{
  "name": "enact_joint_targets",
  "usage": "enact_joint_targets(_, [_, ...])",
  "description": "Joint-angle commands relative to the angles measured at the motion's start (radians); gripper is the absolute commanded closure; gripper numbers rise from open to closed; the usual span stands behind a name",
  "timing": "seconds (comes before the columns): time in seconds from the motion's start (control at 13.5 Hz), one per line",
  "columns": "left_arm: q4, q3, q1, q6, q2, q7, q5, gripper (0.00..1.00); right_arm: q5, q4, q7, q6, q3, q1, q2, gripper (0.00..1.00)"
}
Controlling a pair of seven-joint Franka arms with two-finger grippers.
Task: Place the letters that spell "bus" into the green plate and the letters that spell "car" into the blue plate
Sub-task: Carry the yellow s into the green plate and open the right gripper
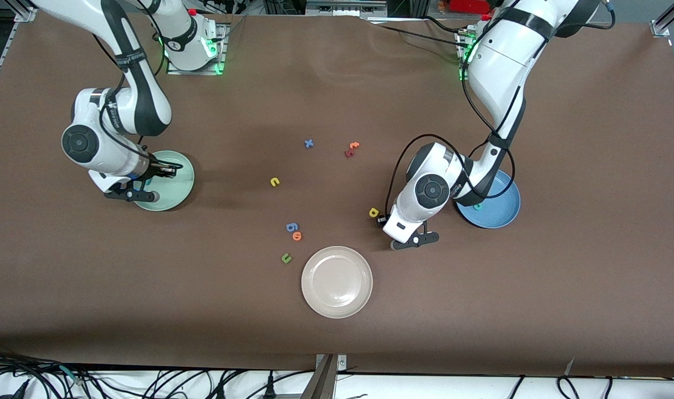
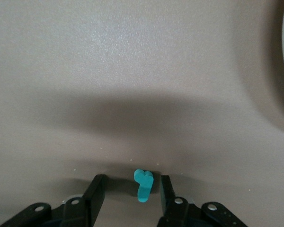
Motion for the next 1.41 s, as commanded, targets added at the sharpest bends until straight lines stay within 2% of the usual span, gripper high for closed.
enact_joint_targets(0.0, [0.034,0.011,-0.015,-0.002,0.023,-0.032,0.026,0.59,-0.011,-0.02,-0.03,0.04,-0.015,-0.003,0.048,0.83])
enact_joint_targets(0.3, [0.034,0.011,-0.017,-0.002,0.021,-0.041,0.028,0.73,-0.009,-0.04,-0.105,0.109,-0.029,-0.026,0.099,0.8])
enact_joint_targets(0.37, [0.034,0.013,-0.019,-0.002,0.021,-0.05,0.03,0.77,-0.009,-0.04,-0.105,0.109,-0.029,-0.032,0.103,0.64])
enact_joint_targets(0.52, [0.034,0.013,-0.022,-0.002,0.021,-0.056,0.03,0.83,-0.006,-0.04,-0.105,0.109,-0.029,-0.03,0.103,0.12])
enact_joint_targets(0.59, [0.034,0.013,-0.022,-0.002,0.021,-0.056,0.03,0.84,-0.004,-0.039,-0.102,0.105,-0.029,-0.03,0.102,0.02])
enact_joint_targets(0.89, [0.034,0.017,-0.02,-0.011,0.014,-0.052,0.031,0.9,-0.003,-0.028,-0.029,0.034,-0.016,-0.015,0.047,0.01])
enact_joint_targets(0.96, [0.034,0.028,-0.019,-0.017,0.007,-0.045,0.033,0.9,-0.003,-0.026,0.02,0.005,0.003,0.002,0.015,0.01])
enact_joint_targets(1.11, [0.043,0.037,-0.012,-0.081,-0.006,-0.029,0.043,0.94,-0.003,-0.02,0.137,-0.039,0.074,0.003,-0.036,0.01])
enact_joint_targets(1.33, [0.147,0.039,0.021,-0.314,-0.008,0.069,0.085,0.94,-0.004,0.021,0.393,-0.066,0.224,0.003,-0.056,0.01])
